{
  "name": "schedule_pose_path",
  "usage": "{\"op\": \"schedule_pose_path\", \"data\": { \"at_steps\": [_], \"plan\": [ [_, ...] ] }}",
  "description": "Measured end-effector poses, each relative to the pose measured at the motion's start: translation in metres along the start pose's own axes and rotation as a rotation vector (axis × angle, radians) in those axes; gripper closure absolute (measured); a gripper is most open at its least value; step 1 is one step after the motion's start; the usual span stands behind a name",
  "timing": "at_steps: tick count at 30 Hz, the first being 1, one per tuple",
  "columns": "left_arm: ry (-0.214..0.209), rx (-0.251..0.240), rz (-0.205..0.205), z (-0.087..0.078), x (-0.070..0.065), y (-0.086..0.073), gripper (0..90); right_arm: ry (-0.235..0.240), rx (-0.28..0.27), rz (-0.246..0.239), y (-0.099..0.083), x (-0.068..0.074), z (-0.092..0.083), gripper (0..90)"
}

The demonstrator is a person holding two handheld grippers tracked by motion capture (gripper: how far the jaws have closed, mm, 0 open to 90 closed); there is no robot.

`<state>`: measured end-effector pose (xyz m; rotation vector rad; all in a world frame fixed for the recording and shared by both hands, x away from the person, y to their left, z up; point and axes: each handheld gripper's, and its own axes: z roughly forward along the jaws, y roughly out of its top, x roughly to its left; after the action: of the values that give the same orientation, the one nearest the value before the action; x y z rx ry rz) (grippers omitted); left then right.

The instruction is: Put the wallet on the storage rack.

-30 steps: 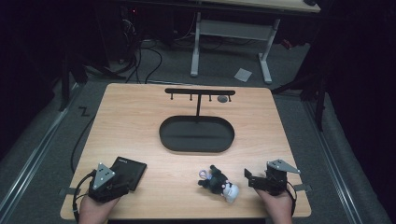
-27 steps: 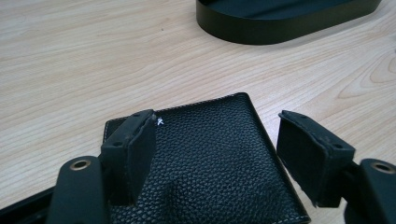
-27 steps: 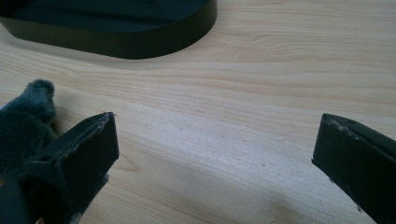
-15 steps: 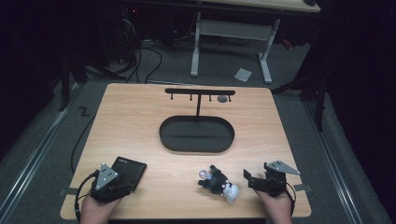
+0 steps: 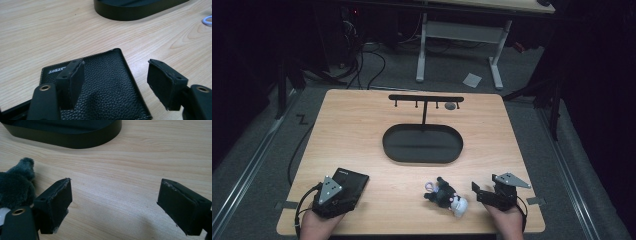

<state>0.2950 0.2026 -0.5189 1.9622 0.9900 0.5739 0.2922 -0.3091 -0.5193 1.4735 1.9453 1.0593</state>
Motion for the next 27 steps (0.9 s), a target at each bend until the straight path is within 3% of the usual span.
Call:
{"op": "schedule_pose_path", "data": {
  "at_steps": [5,11,15,27],
  "plan": [
    [-0.022,0.0,0.002,0.001,-0.006,0.002,31.1,0.0,0.002,-0.007,0.0,0.002,0.0,13.4],
    [-0.039,0.018,0.033,0.007,-0.017,0.005,32.1,0.003,0.003,-0.008,-0.001,0.003,0.001,14.2],
    [-0.028,0.035,0.066,0.012,-0.022,0.005,33.4,0.011,0.006,-0.005,-0.002,0.002,0.002,14.5],
    [0.014,0.09,0.081,0.016,-0.015,-0.001,40.1,0.016,0.009,0.002,-0.002,0.002,0.002,15.0]
  ]
}}
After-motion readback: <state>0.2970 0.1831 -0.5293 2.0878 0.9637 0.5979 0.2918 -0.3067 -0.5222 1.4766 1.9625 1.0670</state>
